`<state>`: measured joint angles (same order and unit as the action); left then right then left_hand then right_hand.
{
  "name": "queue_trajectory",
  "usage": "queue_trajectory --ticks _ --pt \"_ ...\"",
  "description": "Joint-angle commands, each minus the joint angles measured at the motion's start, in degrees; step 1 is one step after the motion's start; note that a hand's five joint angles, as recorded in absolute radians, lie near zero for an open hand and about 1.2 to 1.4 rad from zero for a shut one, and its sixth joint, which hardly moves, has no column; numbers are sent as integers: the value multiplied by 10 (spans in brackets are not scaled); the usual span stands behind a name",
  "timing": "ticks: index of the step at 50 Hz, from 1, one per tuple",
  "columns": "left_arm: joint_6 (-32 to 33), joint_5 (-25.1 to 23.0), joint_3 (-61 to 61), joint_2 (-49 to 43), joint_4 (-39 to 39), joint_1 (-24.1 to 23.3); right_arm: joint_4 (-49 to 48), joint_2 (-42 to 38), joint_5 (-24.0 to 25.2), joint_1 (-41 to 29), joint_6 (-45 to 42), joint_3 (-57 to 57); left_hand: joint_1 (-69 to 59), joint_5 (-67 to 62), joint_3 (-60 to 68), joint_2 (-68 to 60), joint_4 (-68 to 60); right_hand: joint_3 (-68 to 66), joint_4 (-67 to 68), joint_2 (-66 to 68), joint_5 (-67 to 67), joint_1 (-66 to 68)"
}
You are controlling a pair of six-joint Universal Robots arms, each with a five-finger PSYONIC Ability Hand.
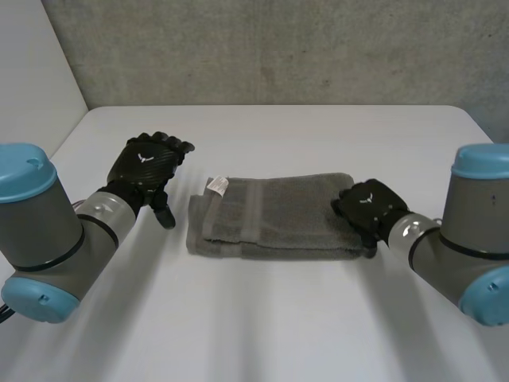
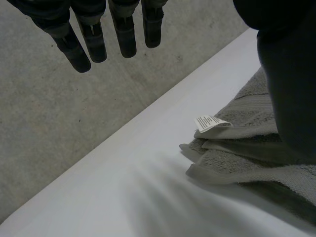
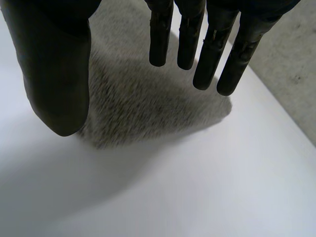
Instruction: Fold the towel.
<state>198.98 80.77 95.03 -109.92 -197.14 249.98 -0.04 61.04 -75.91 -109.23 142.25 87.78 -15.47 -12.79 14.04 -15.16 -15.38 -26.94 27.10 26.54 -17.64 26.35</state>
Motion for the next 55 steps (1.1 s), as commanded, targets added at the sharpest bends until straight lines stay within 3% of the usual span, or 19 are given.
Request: queue_trajectory --ticks 1,33,38,40,42,49,55 --pt "0 0 0 -1 0 -4 -42 0 17 17 0 43 51 124 -37 48 50 -45 44 49 -38 51" --pt "-11 -1 9 2 -8 -13 -66 -2 42 27 58 54 51 124 -37 48 50 -77 75 81 -70 83" --pt "-11 -1 9 1 -9 -13 -67 -5 41 27 57 51 51 124 -37 48 50 -259 257 263 -252 265" --pt "-12 -1 9 1 -9 -13 -66 -6 37 30 54 45 51 124 -37 48 50 -451 450 455 -444 457" --pt "-11 -1 9 1 -8 -13 -65 -7 37 30 51 43 51 124 -37 48 50 -527 526 531 -520 533" --pt "-11 -1 12 2 -9 -13 -55 -11 27 40 39 27 51 124 -37 48 50 -531 529 535 -524 536" --pt "-11 0 9 7 -8 -12 -44 48 22 43 2 3 51 124 -37 48 50 -531 529 535 -524 536"
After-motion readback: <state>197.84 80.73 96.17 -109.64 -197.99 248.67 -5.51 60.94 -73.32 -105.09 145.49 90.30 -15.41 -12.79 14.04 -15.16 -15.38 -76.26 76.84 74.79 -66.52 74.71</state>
